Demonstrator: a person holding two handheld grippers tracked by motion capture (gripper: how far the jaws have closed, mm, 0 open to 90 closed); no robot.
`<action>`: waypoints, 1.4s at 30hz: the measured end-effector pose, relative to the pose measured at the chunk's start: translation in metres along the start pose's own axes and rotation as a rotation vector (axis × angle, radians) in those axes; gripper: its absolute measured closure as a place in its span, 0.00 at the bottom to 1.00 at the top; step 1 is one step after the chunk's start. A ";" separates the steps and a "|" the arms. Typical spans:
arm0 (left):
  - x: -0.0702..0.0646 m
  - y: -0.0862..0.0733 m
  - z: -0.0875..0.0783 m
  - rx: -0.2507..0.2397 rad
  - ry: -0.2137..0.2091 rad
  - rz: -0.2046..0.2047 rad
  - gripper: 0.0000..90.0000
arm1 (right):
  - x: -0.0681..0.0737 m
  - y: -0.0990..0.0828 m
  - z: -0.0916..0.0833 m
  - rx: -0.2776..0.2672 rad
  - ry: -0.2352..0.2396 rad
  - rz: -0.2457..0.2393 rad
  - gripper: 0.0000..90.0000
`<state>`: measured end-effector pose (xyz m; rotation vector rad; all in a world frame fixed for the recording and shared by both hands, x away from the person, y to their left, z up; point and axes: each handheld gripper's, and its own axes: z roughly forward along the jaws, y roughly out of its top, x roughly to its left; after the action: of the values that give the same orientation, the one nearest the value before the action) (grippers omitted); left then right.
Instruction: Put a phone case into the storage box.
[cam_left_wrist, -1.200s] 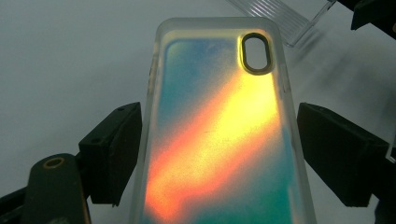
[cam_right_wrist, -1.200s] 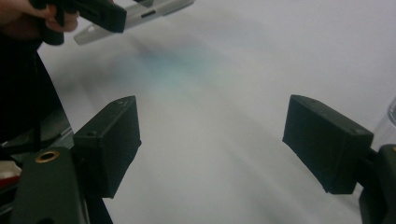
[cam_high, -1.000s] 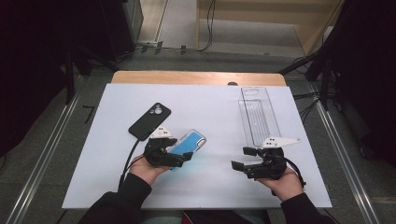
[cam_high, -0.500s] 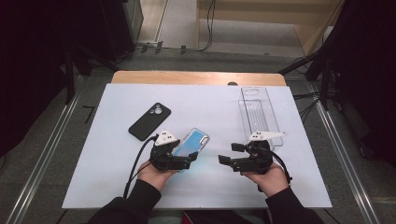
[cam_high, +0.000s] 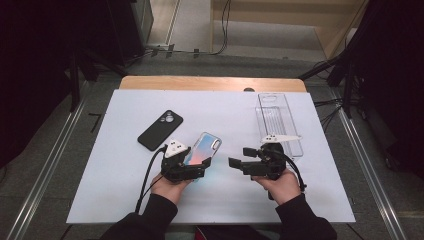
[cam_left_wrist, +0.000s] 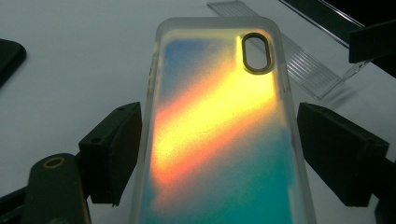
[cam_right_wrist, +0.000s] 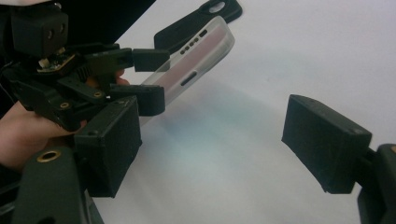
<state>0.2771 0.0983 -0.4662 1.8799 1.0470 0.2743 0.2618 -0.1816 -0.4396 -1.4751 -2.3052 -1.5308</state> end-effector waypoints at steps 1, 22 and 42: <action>0.000 -0.001 0.001 -0.005 0.004 -0.001 0.19 | 0.001 0.001 0.001 -0.002 -0.002 0.003 0.20; -0.016 -0.015 0.010 -0.102 0.035 0.020 0.19 | 0.001 0.018 0.023 -0.039 -0.006 0.064 0.20; -0.032 -0.020 0.010 -0.140 0.010 -0.028 0.19 | -0.007 0.025 0.047 0.007 0.043 0.217 0.32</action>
<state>0.2529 0.0719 -0.4805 1.7389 1.0335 0.3325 0.3040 -0.1505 -0.4498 -1.6114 -2.0464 -1.4786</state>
